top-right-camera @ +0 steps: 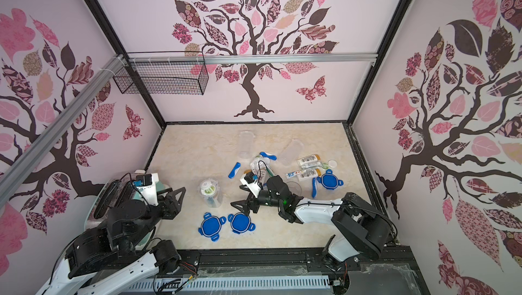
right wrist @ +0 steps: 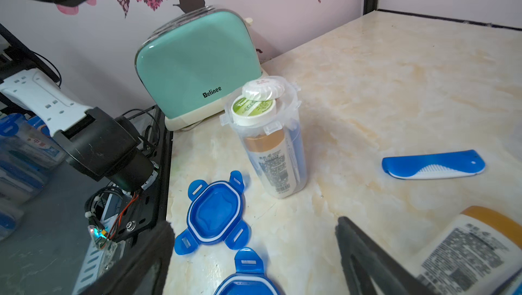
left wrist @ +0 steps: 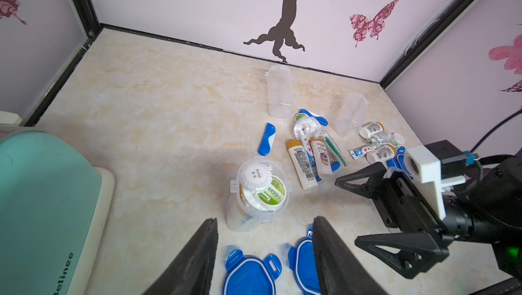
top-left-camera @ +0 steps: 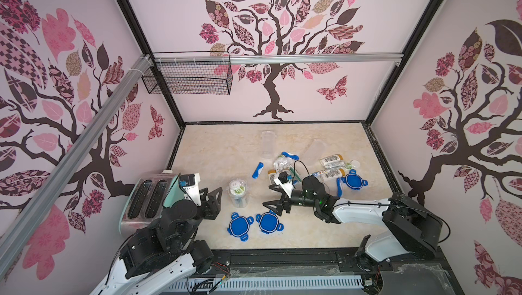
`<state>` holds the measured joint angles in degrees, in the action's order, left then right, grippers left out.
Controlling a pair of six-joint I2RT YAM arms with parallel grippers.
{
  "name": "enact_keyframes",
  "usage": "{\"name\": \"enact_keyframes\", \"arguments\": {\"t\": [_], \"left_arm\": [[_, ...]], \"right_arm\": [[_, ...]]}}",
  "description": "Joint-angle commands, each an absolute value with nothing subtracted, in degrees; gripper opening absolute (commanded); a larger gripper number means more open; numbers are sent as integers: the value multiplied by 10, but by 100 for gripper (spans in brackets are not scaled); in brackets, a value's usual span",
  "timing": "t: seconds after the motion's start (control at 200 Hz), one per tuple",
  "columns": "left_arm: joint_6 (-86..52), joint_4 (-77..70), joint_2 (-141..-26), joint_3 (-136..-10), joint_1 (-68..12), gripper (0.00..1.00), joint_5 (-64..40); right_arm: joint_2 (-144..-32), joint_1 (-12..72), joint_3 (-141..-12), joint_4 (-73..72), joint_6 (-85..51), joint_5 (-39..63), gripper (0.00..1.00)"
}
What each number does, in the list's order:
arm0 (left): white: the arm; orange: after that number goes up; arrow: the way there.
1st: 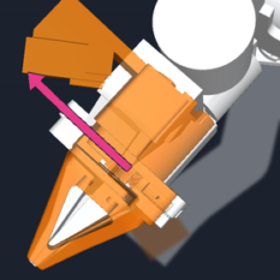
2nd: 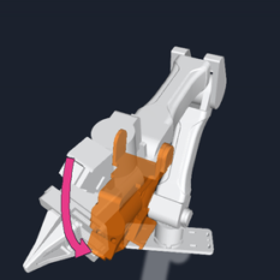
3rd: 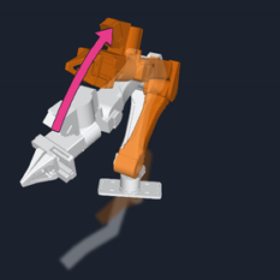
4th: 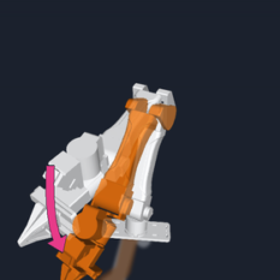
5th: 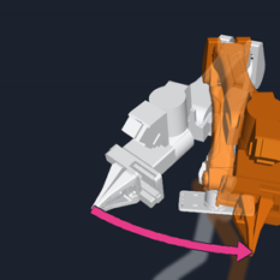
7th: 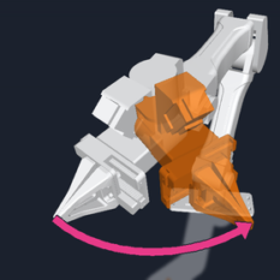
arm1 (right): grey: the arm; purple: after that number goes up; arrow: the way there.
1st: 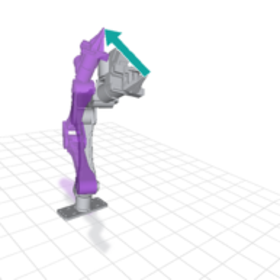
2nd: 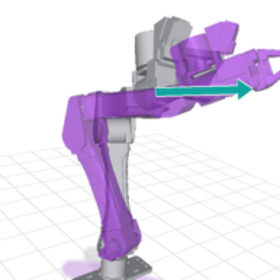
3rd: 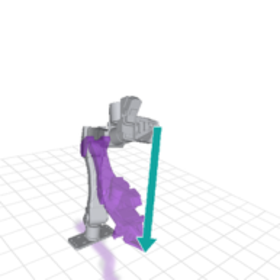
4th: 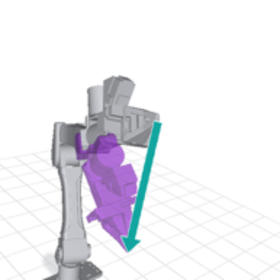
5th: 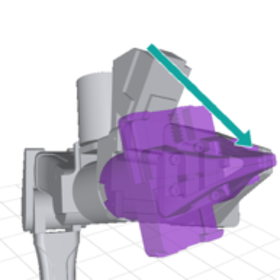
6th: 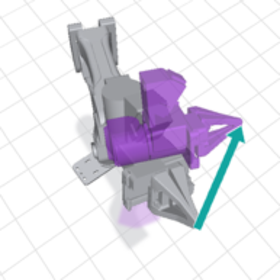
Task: Take out toiletry kits
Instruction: Pick up the container from the center of the board.
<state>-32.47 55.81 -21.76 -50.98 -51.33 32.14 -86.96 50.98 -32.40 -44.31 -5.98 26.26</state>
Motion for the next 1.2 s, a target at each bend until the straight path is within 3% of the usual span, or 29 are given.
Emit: {"name": "enact_keyframes", "arguments": {"t": [0.0, 0.865, 1.19], "left_arm": [[-312, 548, -211, -506, -511, 59, 334], [-308, 548, -204, -496, -495, 63, 313], [-314, 557, -218, -498, -493, 63, 323]], "right_arm": [[-900, 518, -343, -464, -44, 254, 92], [-1178, 530, -531, -550, -8, 252, 93], [-1231, 534, -578, -570, 7, 285, 92]]}}
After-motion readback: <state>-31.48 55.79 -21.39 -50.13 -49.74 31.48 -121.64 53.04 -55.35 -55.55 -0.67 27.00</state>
